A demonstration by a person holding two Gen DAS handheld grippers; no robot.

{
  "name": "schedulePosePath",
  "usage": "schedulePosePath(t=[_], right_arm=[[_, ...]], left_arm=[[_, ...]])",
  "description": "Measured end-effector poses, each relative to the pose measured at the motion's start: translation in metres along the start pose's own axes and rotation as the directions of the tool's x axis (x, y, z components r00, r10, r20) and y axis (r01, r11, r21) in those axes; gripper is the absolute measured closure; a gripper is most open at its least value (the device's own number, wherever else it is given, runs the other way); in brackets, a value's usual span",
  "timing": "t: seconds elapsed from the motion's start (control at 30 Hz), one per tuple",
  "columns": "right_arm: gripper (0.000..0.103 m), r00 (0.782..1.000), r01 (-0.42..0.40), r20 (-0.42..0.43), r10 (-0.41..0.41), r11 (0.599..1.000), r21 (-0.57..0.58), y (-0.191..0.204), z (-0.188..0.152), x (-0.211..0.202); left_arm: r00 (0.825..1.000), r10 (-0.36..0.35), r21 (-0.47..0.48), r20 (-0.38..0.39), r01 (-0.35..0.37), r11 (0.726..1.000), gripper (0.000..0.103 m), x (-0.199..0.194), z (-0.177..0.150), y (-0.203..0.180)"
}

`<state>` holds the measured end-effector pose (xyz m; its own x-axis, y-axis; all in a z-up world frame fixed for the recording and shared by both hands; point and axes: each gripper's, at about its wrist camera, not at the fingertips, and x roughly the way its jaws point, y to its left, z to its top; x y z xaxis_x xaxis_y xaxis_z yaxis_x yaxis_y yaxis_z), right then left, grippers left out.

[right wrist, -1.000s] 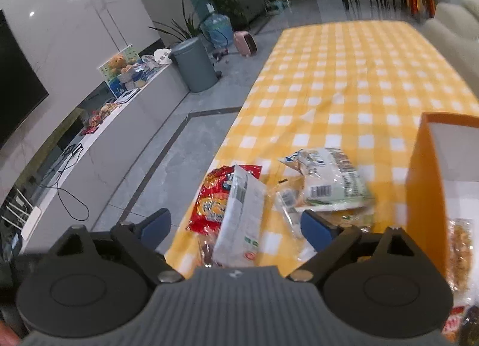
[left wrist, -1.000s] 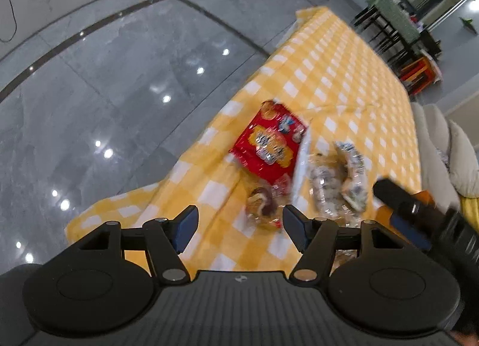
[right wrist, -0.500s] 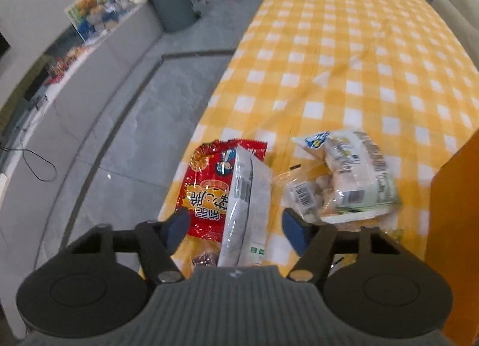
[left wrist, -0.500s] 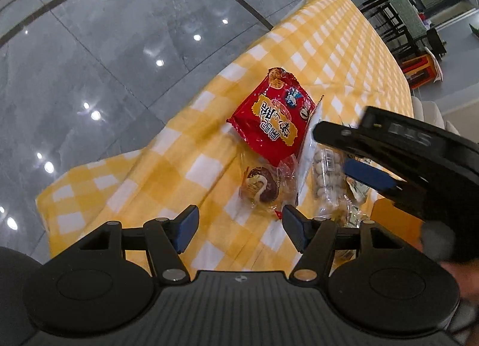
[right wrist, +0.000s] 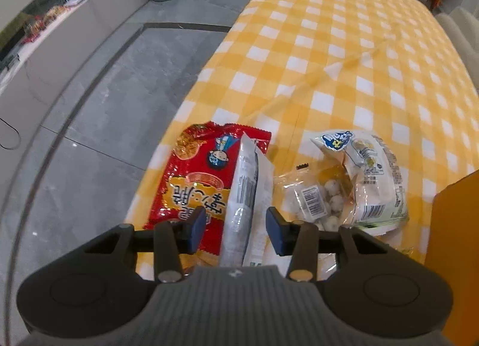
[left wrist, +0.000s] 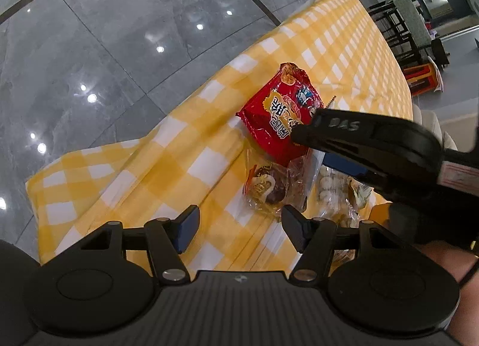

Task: Organize snacks
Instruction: 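Grasp the long white snack bag with the right tool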

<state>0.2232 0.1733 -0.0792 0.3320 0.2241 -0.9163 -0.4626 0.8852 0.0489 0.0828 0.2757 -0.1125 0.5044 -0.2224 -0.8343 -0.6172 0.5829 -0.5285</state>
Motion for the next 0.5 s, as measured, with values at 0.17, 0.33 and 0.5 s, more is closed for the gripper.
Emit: schedulePosePath(t=[0.17,0.33,0.5], right_arm=[[0.064,0.999,0.036,-0.012,-0.036,0.999,-0.031,0.004,-0.007,0.012],[0.073,0.999,0.043,0.001,-0.043,0.999,-0.006,0.000,-0.012,0.016],[0.088,1.000,0.018,0.020,-0.019,0.999,0.047,-0.010,-0.015,0.012]], left_arm=[[1.000,0.012,0.002,0.004,-0.012,1.000,0.030,-0.001,0.000,0.000],[1.000,0.020,0.018,0.004,-0.020,1.000,0.030,0.000,-0.002,-0.001],[1.000,0.024,0.033,0.018,-0.024,0.999,0.030,-0.001,-0.004,-0.005]])
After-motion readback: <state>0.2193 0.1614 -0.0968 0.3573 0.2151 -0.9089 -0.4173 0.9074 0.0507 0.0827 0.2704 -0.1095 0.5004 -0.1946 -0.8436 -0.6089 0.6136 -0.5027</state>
